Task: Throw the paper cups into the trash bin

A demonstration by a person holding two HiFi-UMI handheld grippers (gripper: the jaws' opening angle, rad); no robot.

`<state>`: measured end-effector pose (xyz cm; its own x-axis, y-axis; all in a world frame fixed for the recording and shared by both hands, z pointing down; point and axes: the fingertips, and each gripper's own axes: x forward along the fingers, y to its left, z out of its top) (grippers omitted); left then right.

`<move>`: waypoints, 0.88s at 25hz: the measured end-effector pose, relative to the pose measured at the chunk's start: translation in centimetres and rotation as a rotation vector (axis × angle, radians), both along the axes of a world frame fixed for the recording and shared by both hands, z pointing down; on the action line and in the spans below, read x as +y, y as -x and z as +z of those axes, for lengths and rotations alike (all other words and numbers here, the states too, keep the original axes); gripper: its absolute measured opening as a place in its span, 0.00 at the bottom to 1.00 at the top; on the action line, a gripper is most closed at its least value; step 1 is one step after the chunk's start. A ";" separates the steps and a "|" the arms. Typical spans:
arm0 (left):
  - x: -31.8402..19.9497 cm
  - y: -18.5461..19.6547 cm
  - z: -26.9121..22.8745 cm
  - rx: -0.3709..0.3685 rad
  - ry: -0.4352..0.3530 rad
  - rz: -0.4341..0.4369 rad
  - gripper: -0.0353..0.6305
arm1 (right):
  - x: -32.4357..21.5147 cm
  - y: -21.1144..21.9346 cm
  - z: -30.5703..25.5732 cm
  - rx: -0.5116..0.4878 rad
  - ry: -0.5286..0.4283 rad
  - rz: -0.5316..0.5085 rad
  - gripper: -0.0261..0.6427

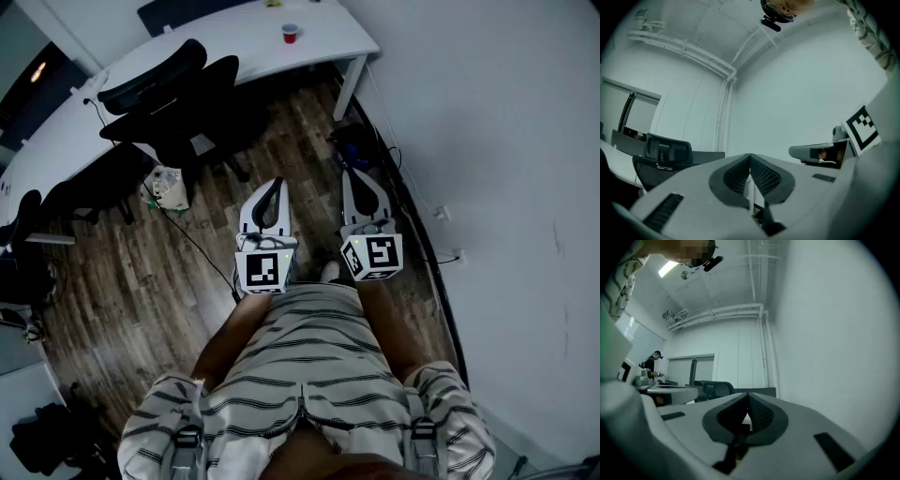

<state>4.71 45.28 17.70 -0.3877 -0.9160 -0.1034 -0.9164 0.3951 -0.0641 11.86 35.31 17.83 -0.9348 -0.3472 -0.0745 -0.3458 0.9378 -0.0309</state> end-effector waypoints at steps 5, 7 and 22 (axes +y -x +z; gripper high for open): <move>-1.3 -2.9 -0.1 0.017 0.006 -0.042 0.09 | -1.4 -2.8 -0.3 0.007 0.008 -0.032 0.06; -2.2 -3.6 0.0 0.016 0.010 -0.046 0.09 | -2.1 -3.3 -0.4 0.002 0.000 -0.042 0.06; -9.9 -8.8 2.4 0.022 0.078 -0.099 0.09 | -8.6 -6.8 1.4 -0.026 0.026 -0.137 0.06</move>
<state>13.48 35.41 20.05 -0.4778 -0.8781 -0.0237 -0.8748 0.4781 -0.0783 18.69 26.75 19.26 -0.9716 -0.2184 -0.0916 -0.2132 0.9750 -0.0631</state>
